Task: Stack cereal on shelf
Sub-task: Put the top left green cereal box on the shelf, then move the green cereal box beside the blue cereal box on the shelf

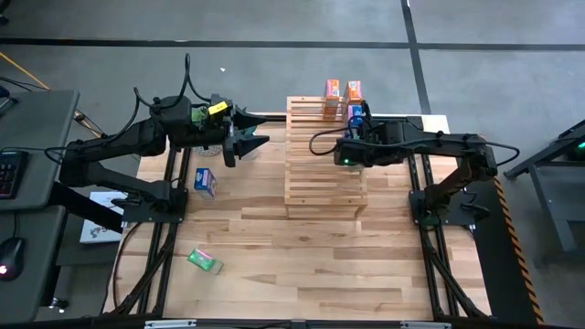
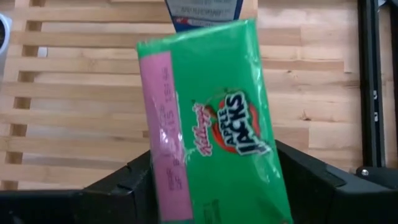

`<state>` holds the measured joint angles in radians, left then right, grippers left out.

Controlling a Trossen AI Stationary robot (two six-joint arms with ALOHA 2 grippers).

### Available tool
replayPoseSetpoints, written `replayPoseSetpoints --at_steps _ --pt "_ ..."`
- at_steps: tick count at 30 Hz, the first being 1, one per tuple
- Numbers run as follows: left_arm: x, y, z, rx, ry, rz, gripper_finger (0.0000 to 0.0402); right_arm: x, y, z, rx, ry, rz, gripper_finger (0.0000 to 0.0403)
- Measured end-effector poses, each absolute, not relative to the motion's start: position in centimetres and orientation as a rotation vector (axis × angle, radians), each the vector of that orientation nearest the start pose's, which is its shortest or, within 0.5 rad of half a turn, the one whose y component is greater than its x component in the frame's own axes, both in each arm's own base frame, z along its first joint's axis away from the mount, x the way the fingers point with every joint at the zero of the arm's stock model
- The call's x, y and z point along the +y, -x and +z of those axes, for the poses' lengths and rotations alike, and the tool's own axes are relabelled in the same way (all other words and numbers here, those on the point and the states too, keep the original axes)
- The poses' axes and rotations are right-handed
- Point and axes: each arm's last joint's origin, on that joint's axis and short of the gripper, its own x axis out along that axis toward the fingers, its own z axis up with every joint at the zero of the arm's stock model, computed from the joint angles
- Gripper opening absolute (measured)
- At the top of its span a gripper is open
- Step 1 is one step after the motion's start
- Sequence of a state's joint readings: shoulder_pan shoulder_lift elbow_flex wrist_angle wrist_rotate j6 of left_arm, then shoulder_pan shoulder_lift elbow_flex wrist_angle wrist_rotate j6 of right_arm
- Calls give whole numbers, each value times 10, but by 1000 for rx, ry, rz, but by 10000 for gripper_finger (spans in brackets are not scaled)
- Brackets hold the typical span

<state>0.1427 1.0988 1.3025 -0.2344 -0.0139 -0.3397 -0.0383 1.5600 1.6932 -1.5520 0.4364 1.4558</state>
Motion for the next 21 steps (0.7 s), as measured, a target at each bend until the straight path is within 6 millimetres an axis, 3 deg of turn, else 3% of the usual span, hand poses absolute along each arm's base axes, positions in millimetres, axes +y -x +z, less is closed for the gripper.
replayPoseSetpoints --at_steps 21 --pt "32 -222 444 1 368 161 319 -19 -267 366 914 -950 -1184 246"
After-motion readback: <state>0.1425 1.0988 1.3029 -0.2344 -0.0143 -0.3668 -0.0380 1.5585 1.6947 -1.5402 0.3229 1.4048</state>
